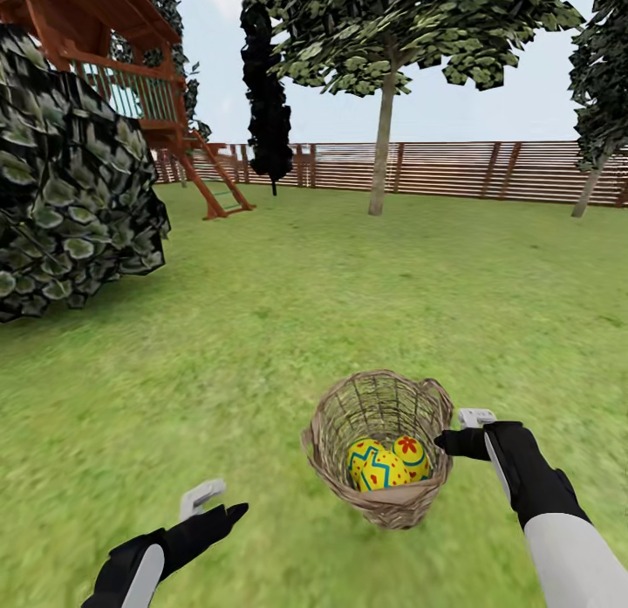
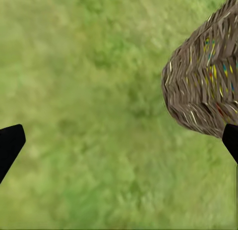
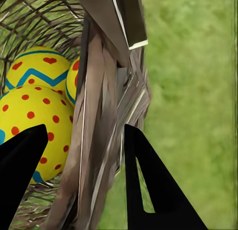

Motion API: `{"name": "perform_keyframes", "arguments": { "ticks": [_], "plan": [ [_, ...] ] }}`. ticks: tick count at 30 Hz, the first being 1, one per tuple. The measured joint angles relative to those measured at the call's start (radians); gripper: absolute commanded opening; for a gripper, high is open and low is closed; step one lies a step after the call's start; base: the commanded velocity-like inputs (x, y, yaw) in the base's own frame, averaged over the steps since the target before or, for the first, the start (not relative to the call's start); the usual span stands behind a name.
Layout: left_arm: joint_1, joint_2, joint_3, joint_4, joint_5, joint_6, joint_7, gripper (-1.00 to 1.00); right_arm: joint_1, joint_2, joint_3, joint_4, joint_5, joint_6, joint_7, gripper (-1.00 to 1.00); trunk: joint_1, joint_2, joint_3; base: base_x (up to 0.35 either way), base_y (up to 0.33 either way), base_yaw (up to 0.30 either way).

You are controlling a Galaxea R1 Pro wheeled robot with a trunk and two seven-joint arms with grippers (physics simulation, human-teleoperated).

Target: Take the three Easter eggs out of the wicker basket on the lawn in the garden, then place them on the lawn next to a single tree (choose any tree) so that all three eggs are next to the same tree and none are left in the basket.

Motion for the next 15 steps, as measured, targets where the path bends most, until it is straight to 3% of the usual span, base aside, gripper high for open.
{"name": "perform_keyframes", "arguments": {
  "ticks": [4, 15],
  "plan": [
    [0.0, 0.0, 0.0, 0.0, 0.0, 0.0, 0.0, 1.0, 0.0, 0.0, 0.0, -0.002, 0.0, 0.0, 0.0, -1.0, 0.0, 0.0, 0.0, 0.339, -0.006, -0.174],
    [0.0, -0.001, 0.0, 0.0, 0.0, 0.0, 0.0, 1.0, 0.0, 0.0, 0.0, -0.003, -0.002, 0.0, 0.0, -1.0, 0.0, 0.0, 0.0, 0.34, 0.0, -0.01]
  ]
}}
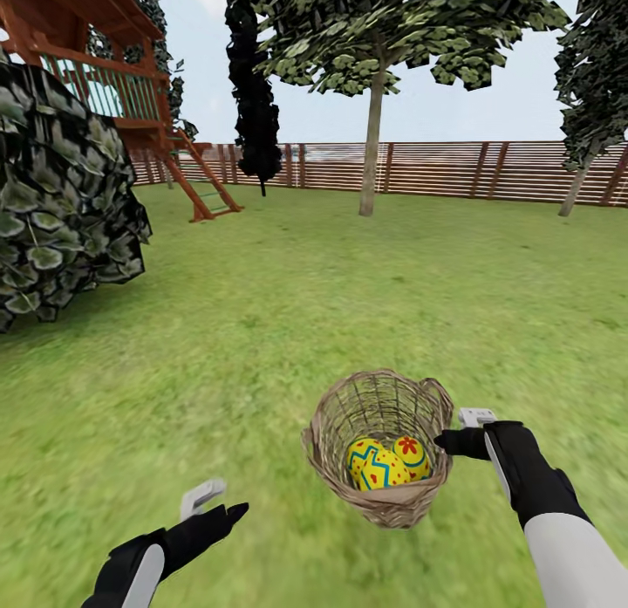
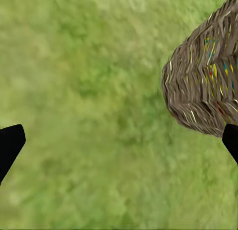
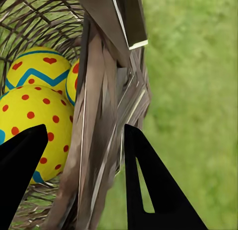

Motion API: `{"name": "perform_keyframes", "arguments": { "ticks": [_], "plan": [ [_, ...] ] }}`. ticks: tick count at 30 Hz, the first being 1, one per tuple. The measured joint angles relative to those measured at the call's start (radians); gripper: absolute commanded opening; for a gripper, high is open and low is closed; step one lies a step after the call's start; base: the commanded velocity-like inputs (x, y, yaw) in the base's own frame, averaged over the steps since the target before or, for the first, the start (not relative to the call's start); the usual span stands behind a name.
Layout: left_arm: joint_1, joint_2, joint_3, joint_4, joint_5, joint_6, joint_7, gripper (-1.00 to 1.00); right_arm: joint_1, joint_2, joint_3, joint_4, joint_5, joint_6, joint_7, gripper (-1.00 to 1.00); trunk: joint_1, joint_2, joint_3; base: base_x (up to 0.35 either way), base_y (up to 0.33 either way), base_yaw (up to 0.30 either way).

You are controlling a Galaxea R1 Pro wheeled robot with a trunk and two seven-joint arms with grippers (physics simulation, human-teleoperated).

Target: Take the three Easter eggs out of the wicker basket on the lawn in the garden, then place them on the lawn next to a single tree (choose any tree) so that all three eggs are next to the same tree and none are left in the basket.

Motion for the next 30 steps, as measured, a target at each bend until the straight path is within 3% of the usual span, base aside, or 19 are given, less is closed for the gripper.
{"name": "perform_keyframes", "arguments": {
  "ticks": [9, 18, 20, 27, 30],
  "plan": [
    [0.0, 0.0, -0.001, 0.0, 0.0, 0.0, 0.0, 1.0, 0.0, -0.01, -0.001, 0.0, -0.004, 0.001, 0.0, -1.0, 0.0, 0.0, 0.0, 0.341, 0.0, 0.0],
    [0.0, 0.0, -0.004, 0.0, 0.002, 0.0, 0.0, 1.0, 0.0, -0.118, 0.004, -0.002, 0.016, 0.039, 0.0, -1.0, 0.0, 0.0, 0.0, 0.341, 0.0, 0.0],
    [0.0, 0.0, -0.01, 0.0, 0.002, 0.0, 0.0, 1.0, 0.0, -0.132, 0.004, -0.002, 0.027, 0.04, 0.0, -1.0, 0.0, 0.0, 0.0, 0.34, 0.0, 0.0],
    [0.0, -0.011, -0.019, 0.0, -0.001, -0.002, 0.0, 1.0, 0.0, -0.139, 0.006, -0.002, 0.059, 0.043, 0.0, -1.0, 0.0, 0.0, 0.0, 0.341, 0.0, 0.0],
    [0.0, -0.013, -0.021, 0.0, 0.0, -0.012, 0.0, 1.0, 0.0, -0.139, 0.008, -0.002, 0.054, 0.044, 0.0, -1.0, 0.0, 0.0, 0.0, 0.341, 0.0, 0.0]
  ]
}}
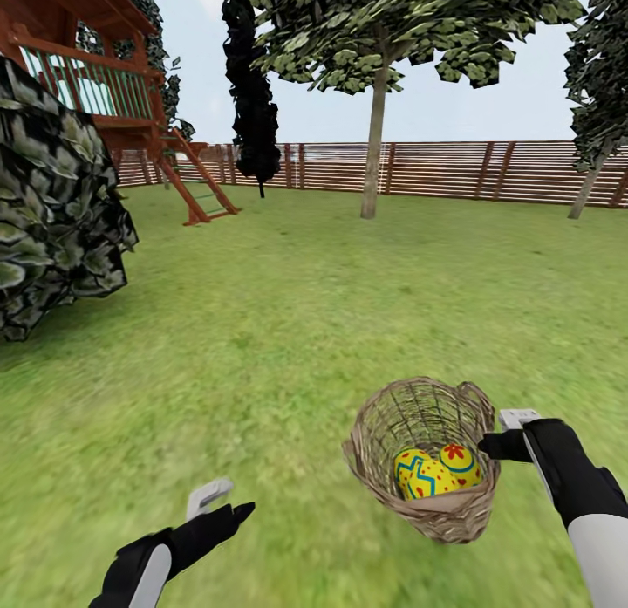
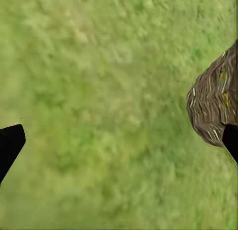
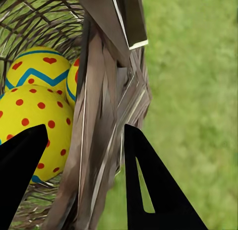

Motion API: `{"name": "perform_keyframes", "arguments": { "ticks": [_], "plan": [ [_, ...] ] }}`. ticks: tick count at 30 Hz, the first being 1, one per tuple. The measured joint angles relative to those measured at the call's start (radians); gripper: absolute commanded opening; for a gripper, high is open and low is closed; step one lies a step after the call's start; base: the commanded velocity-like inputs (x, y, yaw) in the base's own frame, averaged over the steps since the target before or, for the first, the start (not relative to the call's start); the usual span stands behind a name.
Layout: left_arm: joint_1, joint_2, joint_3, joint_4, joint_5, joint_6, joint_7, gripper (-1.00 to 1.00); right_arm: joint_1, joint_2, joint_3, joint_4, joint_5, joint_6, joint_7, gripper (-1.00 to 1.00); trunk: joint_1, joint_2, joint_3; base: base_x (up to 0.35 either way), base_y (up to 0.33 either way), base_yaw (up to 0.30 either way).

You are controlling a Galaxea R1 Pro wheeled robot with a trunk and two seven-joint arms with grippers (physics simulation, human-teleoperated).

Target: Take the three Easter eggs out of the wicker basket on the lawn in the garden, then place them on the lawn next to a single tree (choose any tree) so that all three eggs are next to the same tree and none are left in the basket.

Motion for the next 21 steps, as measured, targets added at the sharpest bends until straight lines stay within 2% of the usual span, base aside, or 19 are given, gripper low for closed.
{"name": "perform_keyframes", "arguments": {
  "ticks": [10, 15, 21],
  "plan": [
    [0.0, -0.001, -0.014, 0.0, 0.002, -0.004, 0.0, 1.0, 0.0, -0.002, 0.001, -0.002, 0.001, 0.0, 0.001, -1.0, 0.0, 0.0, 0.0, 0.339, -0.017, 0.0],
    [0.0, -0.001, -0.016, 0.002, 0.004, -0.005, 0.0, 1.0, 0.0, -0.001, 0.002, -0.002, 0.001, 0.0, 0.001, -1.0, 0.0, 0.0, 0.0, 0.316, -0.157, 0.0],
    [0.0, -0.001, -0.031, 0.05, -0.001, -0.043, 0.001, 1.0, 0.0, -0.001, 0.003, -0.002, 0.002, 0.0, 0.001, -1.0, 0.0, 0.0, 0.0, 0.287, -0.222, 0.0]
  ]
}}
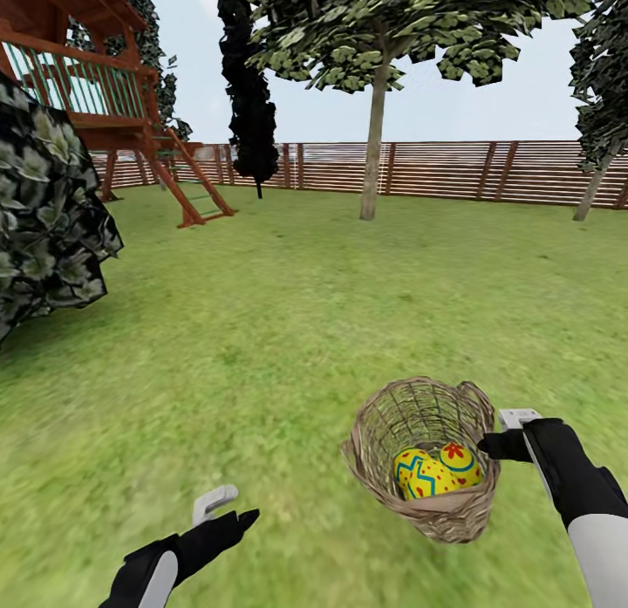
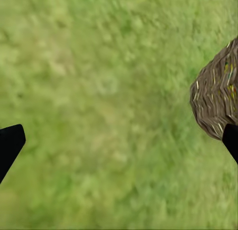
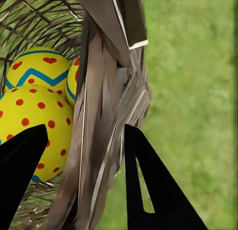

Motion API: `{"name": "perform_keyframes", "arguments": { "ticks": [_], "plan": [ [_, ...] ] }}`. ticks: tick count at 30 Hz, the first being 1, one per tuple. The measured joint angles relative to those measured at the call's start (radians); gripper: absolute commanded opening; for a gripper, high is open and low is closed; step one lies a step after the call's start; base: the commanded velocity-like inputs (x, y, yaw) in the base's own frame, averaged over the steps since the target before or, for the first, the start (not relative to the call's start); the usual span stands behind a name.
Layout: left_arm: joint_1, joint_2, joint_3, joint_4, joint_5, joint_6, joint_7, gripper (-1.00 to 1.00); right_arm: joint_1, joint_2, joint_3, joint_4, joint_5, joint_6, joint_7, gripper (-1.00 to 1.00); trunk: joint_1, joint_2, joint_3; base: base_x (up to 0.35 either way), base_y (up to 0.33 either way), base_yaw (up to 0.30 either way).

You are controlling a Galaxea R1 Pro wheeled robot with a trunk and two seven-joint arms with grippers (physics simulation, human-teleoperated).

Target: Take the three Easter eggs out of the wicker basket on the lawn in the garden, then place them on the lawn next to a single tree (choose any tree) so that all three eggs are next to the same tree and none are left in the basket.

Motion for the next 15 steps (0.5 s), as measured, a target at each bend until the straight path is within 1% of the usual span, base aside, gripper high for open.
{"name": "perform_keyframes", "arguments": {
  "ticks": [15],
  "plan": [
    [0.0, 0.0, -0.003, 0.003, 0.0, -0.003, -0.001, 1.0, 0.0, 0.0, 0.001, 0.0, -0.001, 0.0, 0.0, -1.0, 0.0, 0.0, 0.0, 0.283, -0.228, 0.0]
  ]
}}
